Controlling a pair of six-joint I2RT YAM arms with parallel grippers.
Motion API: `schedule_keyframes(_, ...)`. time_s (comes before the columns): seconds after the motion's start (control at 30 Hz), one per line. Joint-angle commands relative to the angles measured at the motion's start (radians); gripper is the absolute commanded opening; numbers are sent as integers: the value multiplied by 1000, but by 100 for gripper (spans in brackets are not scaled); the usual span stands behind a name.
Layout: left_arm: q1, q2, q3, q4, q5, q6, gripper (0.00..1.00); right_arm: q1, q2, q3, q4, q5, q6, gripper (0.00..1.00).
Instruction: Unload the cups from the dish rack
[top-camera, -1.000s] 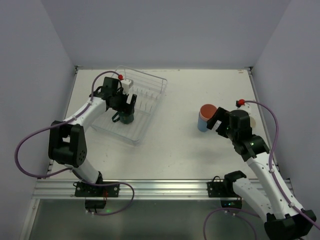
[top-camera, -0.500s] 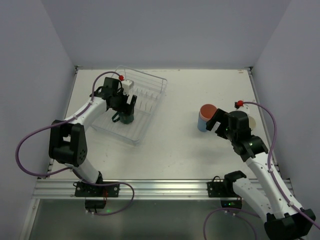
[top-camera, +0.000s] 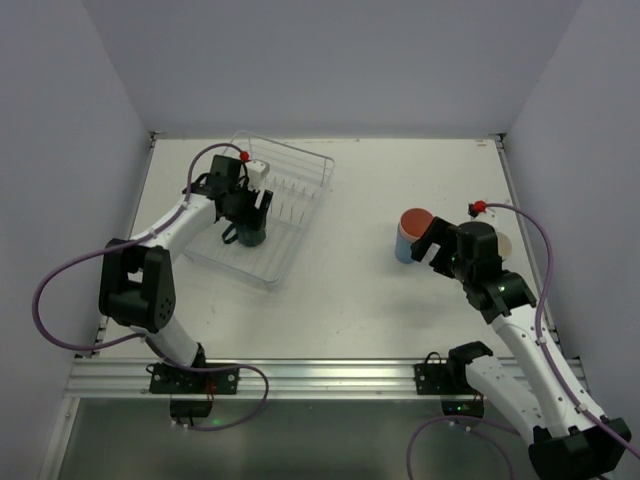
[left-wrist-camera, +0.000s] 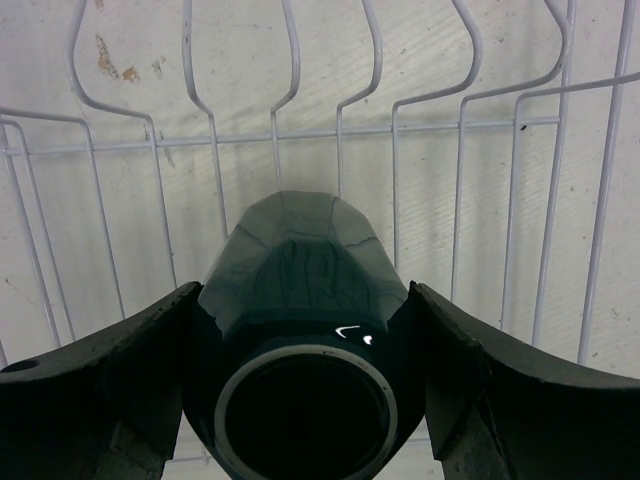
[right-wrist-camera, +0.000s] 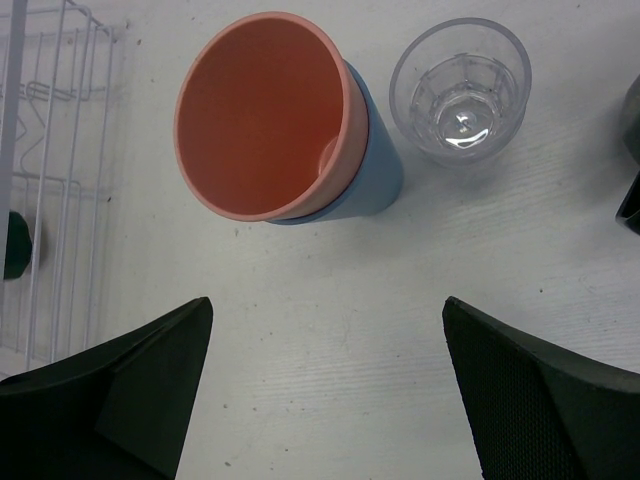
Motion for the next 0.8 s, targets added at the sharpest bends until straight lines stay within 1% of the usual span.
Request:
schedule_keyframes(0.0,-4,25,12,-27,-57,3,63,6,-7,-7,38,-11,-8,99)
schedule_keyframes(0.07,-6,31,12,-35,-70,-8,53,6,-5,-9,40,-15,-6,99)
schedule_keyframes(0.1,-6,31,12,-35,-79,-20,43,6,-3,-9,41,-17,-6,99)
schedule_keyframes(0.17,-6,40,15,-41,-90,-28,32,6,-3,-5,43,-18,-5,99)
schedule_keyframes(0.23,-6,45,22,-52,-97,-37,0,11,1,-1,38,-17,-4,99)
schedule_keyframes(0.53,-4,-47,36,-32,-125,-84,0,22,12,28,23,-5,-3,99)
schedule_keyframes(0.6,-4,-63,48,-38,-125,-120,0,26,16,31,22,-5,-3,99)
schedule_keyframes(0.77,-1,-5,104,-102,-122,-153,0,35,23,34,20,-2,0,99)
